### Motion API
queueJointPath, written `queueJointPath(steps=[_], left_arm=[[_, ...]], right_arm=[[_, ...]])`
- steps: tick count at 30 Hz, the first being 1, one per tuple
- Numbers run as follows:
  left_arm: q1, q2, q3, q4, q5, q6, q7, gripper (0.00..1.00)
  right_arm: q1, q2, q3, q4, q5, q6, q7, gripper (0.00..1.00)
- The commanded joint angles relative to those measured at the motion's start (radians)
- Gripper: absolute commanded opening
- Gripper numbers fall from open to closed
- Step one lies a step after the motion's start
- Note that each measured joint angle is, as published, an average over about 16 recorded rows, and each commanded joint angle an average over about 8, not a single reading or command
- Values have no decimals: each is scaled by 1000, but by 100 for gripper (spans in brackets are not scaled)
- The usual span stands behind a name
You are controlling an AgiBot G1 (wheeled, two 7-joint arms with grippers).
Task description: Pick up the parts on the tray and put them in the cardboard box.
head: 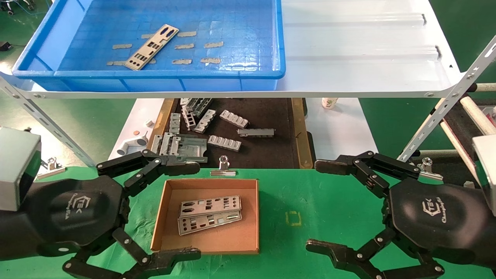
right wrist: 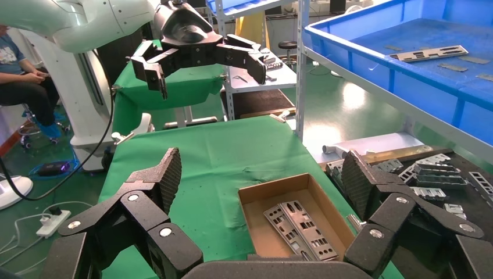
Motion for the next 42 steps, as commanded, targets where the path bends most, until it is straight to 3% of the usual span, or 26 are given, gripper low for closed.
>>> queueJointPath(steps=[1, 42], left_arm=[[0, 0, 0, 0, 0, 0, 0, 100], [0, 0, 0, 0, 0, 0, 0, 100]], right_arm=[[0, 0, 0, 0, 0, 0, 0, 100], [0, 0, 0, 0, 0, 0, 0, 100]])
